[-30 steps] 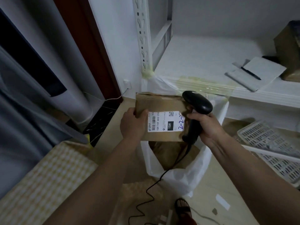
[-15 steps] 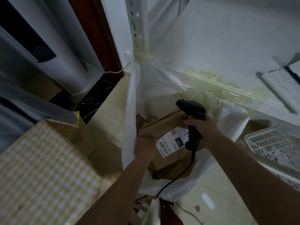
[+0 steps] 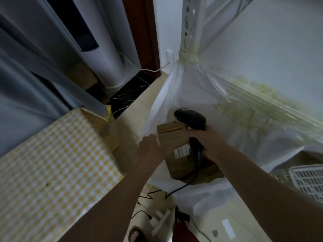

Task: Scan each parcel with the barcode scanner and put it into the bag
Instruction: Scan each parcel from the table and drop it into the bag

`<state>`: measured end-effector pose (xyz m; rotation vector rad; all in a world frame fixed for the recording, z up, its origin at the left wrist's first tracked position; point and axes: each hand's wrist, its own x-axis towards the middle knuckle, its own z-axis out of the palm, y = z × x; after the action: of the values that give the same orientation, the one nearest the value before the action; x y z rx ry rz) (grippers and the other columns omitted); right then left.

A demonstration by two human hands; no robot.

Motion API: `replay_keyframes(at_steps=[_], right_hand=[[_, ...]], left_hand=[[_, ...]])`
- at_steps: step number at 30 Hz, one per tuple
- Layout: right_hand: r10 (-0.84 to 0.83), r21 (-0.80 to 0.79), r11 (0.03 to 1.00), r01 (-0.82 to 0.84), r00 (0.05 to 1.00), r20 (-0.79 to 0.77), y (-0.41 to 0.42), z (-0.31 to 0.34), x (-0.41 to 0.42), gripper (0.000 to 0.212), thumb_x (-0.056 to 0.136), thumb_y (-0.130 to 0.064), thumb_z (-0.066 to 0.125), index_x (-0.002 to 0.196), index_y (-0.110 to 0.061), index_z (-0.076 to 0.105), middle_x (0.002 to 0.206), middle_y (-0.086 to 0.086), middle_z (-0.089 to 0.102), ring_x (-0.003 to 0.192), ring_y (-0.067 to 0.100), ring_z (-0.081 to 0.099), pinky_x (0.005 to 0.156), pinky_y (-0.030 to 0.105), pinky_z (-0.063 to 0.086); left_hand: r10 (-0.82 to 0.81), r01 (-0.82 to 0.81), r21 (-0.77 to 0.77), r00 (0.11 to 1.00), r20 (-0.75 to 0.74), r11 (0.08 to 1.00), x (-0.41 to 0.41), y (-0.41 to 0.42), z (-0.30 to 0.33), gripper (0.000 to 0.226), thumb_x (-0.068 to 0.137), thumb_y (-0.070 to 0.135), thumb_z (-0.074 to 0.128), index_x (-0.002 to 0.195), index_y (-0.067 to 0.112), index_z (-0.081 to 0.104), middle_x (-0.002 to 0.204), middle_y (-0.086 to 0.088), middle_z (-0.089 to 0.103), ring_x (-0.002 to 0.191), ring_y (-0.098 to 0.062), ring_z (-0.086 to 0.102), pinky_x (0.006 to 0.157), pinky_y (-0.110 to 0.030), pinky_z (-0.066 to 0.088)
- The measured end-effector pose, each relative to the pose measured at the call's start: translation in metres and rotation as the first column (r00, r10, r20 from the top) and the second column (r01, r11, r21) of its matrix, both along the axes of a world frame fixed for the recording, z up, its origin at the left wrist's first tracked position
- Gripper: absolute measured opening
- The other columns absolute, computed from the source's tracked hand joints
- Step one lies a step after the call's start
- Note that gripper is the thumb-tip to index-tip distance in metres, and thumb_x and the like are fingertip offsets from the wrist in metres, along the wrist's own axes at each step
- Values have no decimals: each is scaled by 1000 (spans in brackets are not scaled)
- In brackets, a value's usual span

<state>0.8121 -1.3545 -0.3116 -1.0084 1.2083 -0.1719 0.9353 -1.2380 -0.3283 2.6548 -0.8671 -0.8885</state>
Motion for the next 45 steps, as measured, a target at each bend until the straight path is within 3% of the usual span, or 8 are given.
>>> replay_keyframes(at_steps=[4,7,11,18,25,35,40,45], right_hand=[[106,-17,994,-106,994,27,27,21,8,13,81,-4,69,84,-14,62,88,14,64,87,29,62,86,43,54],[220,-35,975,-218,973,69,57,39,11,15,82,3,65,86,-11,61,77,6,61,66,17,59,63,26,52],[346,-33,938,-344,934,89,110,54,22,19,79,9,64,92,-4,62,84,9,60,64,19,56,65,31,48],[578,-144,810,-569,816,24,234,73,60,4,76,2,65,74,-1,64,59,11,53,59,24,51,61,30,40],[768,-171,633,-755,640,23,416,95,92,11,78,1,68,87,-5,66,68,7,60,56,15,58,55,21,45],[921,-225,389,-893,383,70,647,112,104,12,78,1,68,90,1,66,76,13,61,67,22,59,67,32,49],[953,-237,304,-923,297,66,726,116,105,17,75,0,71,91,0,67,80,13,64,68,23,62,71,37,50],[965,-222,263,-939,250,86,778,123,115,16,76,4,71,91,-2,66,78,11,62,66,21,59,63,32,48]], left_hand=[[-288,260,138,924,252,956,2,25,13,35,94,32,53,124,13,52,125,-9,53,113,-27,53,86,-34,44],[-338,278,230,897,286,933,6,50,23,31,93,31,53,118,13,53,119,-8,55,108,-27,55,80,-33,43],[-327,242,283,893,310,928,13,100,38,31,96,32,49,122,14,50,123,-8,52,114,-26,53,87,-33,42],[-178,45,337,911,373,940,36,248,76,39,97,35,50,128,12,48,127,-8,51,119,-25,48,92,-33,42],[162,-304,319,901,402,898,28,478,102,45,97,41,48,132,13,46,130,-7,50,121,-24,48,91,-33,43],[538,-665,245,728,426,706,-44,746,128,45,96,40,50,131,12,48,133,-9,48,124,-27,45,95,-35,42],[649,-762,200,634,421,615,-74,821,137,43,96,41,50,129,13,49,130,-8,49,122,-27,46,94,-36,43],[719,-819,162,564,405,551,-82,863,135,43,95,42,51,128,16,51,130,-8,50,122,-27,46,93,-36,44]])
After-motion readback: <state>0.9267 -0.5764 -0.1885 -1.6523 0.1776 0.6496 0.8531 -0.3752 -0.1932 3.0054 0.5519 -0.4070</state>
